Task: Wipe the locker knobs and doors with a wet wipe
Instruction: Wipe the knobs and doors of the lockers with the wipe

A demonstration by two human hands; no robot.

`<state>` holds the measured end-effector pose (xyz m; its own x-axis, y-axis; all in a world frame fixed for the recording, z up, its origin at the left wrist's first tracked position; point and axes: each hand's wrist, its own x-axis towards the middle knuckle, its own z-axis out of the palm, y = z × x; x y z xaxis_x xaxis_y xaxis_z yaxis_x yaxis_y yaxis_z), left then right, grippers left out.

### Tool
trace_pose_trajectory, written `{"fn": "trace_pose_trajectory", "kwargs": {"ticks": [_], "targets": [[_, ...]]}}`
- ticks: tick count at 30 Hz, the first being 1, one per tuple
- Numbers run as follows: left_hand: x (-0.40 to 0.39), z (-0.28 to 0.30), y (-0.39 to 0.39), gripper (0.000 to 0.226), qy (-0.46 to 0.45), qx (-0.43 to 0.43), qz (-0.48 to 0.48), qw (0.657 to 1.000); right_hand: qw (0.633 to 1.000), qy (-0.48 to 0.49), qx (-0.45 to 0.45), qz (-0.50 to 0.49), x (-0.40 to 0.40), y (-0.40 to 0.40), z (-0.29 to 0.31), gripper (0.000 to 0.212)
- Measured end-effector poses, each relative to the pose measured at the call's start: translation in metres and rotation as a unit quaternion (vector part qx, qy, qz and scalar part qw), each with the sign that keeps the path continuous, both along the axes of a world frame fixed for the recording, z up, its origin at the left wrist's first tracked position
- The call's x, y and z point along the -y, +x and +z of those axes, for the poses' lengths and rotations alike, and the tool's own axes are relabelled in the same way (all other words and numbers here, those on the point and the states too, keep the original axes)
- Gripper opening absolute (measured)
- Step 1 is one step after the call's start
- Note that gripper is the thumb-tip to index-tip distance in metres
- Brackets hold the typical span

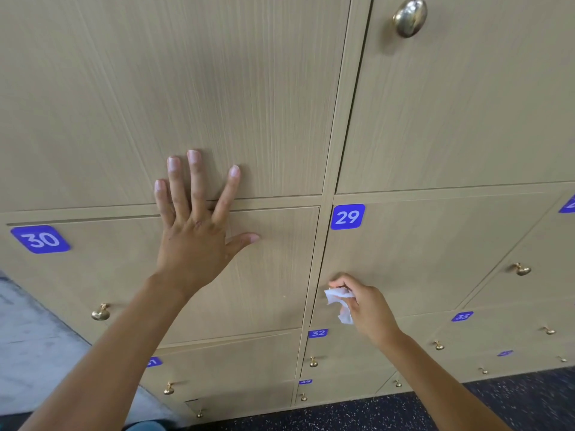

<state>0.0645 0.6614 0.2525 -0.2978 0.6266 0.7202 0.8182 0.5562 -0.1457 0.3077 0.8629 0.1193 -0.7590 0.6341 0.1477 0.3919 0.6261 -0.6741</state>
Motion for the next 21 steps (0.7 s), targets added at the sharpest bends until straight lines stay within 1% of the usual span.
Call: {"fn": "trace_pose_trajectory", "kwargs": {"ticks": [2, 4, 8, 13, 15, 16, 17, 21], "targets": [[0.0, 0.0, 0.0, 0.111, 0.0, -0.002, 0.002, 1.0, 1.0, -0.008, 0.008, 0.003, -0.002, 0.0, -0.002, 0.052], [0.0, 0.0, 0.0, 0.111, -0.001, -0.003, 0.004, 1.0, 0.999, -0.039, 0.006, -0.005, -0.002, -0.002, -0.001, 0.053], [0.0, -0.001, 0.0, 0.112, -0.001, -0.004, 0.006, 1.0, 0.999, -0.044, -0.021, -0.008, -0.001, -0.006, 0.003, 0.033], [0.0, -0.001, -0.001, 0.112, 0.001, -0.005, 0.003, 1.0, 0.997, -0.07, -0.039, -0.007, -0.002, -0.004, 0.004, 0.025], [0.0, -0.001, -0.001, 0.112, 0.001, -0.004, 0.002, 1.0, 0.995, -0.08, -0.049, -0.021, -0.001, -0.003, 0.004, 0.017], [0.0, -0.001, -0.001, 0.112, 0.001, -0.005, 0.003, 1.0, 0.995, -0.072, -0.05, -0.041, 0.001, -0.004, 0.004, 0.012], [0.0, -0.001, 0.0, 0.112, 0.002, -0.006, 0.004, 1.0, 0.995, -0.06, -0.046, -0.069, 0.003, -0.004, 0.004, 0.011], [0.0, 0.0, 0.0, 0.112, 0.001, -0.012, 0.008, 1.0, 0.978, -0.012, 0.015, -0.207, 0.012, -0.005, 0.007, 0.03]]}}
